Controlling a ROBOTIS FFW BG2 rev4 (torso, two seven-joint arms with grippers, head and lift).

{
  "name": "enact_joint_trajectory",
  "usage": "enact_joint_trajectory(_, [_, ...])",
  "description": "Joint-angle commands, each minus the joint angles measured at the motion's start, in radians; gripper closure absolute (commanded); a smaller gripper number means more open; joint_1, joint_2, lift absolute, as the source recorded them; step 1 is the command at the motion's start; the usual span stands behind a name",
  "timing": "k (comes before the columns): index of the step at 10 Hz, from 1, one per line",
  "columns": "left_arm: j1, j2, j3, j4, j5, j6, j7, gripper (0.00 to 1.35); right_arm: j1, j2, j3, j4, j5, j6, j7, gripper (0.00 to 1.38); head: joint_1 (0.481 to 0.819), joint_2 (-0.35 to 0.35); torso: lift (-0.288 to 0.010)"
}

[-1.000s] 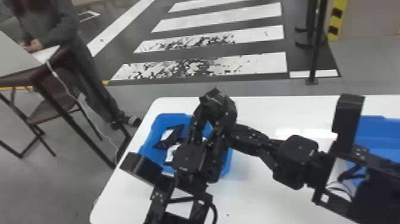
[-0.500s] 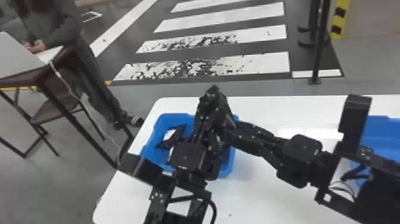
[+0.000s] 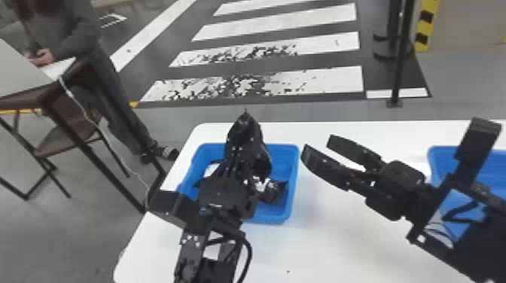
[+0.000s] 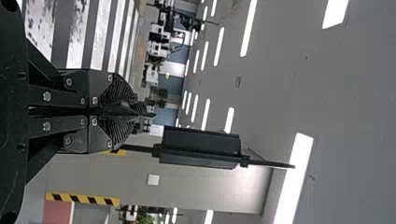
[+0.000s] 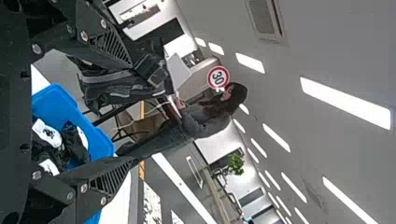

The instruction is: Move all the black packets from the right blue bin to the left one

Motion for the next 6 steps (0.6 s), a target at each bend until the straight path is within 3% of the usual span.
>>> enact_joint_trajectory(1, [-0.100, -0.015, 0.055, 0.156, -0.097, -0.013, 0.011, 1.21, 0.022, 0.001, -0.069, -0.002, -0.006, -0.013, 0.002, 0.19, 0.688, 0.328, -0.140])
enact_joint_trajectory(2, [-0.164, -0.028, 0.099, 0.262, -0.165, -0.030, 0.019, 1.21, 0.030, 0.003, -0.107, 0.005, -0.018, -0.015, 0.002, 0.20, 0.687, 0.320, -0.140])
enact_joint_trajectory(4, [-0.248, -0.022, 0.163, 0.395, -0.295, -0.047, 0.048, 1.21, 0.044, 0.004, -0.155, -0.005, -0.020, -0.020, 0.005, 0.20, 0.677, 0.302, -0.140])
enact_joint_trajectory(5, [-0.284, -0.017, 0.167, 0.502, -0.243, -0.103, 0.060, 1.18, 0.044, 0.006, -0.167, 0.008, -0.028, -0.030, 0.005, 0.20, 0.673, 0.301, -0.140])
enact_joint_trajectory(6, [-0.279, -0.012, 0.149, 0.522, -0.161, -0.098, 0.060, 0.69, 0.054, 0.014, -0.191, 0.008, -0.030, -0.030, 0.008, 0.20, 0.675, 0.304, -0.140])
